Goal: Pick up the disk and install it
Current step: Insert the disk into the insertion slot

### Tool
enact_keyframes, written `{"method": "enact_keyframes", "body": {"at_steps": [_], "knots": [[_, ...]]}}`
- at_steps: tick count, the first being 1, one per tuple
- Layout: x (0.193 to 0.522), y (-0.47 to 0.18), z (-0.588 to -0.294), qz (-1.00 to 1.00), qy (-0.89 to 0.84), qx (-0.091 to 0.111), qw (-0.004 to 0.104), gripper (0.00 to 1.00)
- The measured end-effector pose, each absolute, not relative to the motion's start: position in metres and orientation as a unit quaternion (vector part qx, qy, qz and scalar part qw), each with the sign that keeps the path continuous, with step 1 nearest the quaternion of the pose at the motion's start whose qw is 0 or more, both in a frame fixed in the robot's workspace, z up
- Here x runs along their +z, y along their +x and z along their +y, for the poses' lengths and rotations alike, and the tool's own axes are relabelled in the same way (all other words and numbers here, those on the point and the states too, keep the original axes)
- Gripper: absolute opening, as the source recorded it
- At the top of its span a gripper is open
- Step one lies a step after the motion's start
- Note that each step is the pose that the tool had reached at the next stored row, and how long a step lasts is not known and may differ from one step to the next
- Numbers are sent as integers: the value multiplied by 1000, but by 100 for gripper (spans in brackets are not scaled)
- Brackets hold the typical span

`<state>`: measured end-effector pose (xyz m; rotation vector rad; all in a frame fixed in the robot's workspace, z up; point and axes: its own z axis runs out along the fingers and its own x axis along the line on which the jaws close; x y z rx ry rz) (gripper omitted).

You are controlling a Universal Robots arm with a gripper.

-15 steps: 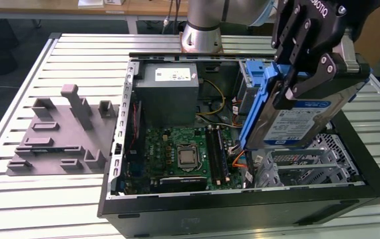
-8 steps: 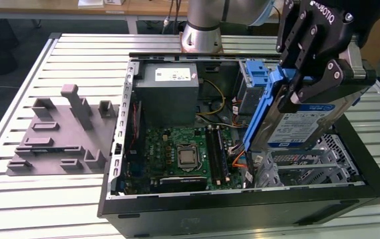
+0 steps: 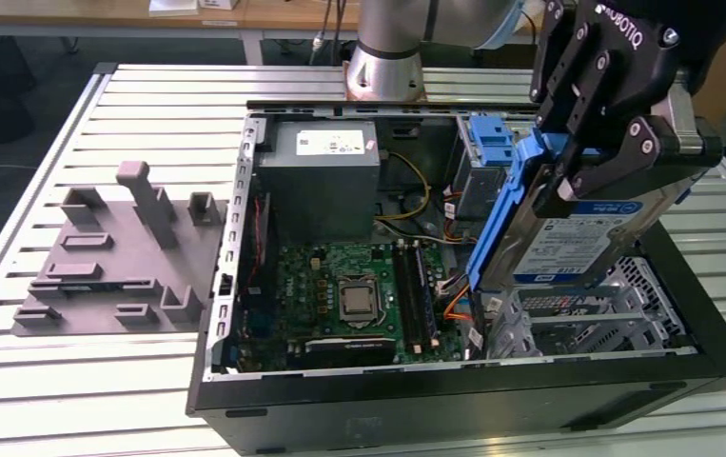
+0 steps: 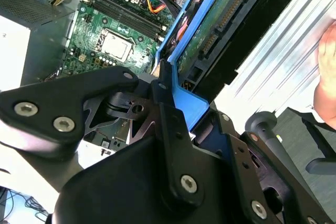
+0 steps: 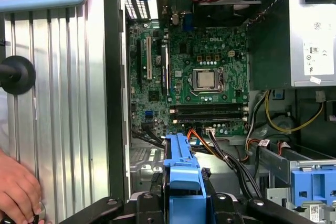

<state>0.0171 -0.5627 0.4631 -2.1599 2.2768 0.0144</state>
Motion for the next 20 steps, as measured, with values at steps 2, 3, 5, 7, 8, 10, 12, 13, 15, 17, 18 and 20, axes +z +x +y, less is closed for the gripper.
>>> {"method": "enact_keyframes", "body": {"at_steps": [2,3,5,7,8,10,12,13,15,17,18,20], "knots": [[463,19,-564,725,-688,5,2,36],[462,20,-564,725,-688,5,2,36],[462,22,-565,725,-688,5,2,36],[461,25,-566,725,-688,5,2,36],[461,26,-566,725,-688,5,2,36],[460,28,-567,726,-688,5,2,36],[459,31,-567,725,-688,5,2,36],[458,32,-567,725,-688,5,2,36],[457,35,-567,725,-688,5,2,36],[456,39,-567,725,-688,5,2,36],[456,40,-567,725,-688,5,1,36],[456,40,-567,726,-688,4,1,36]]}}
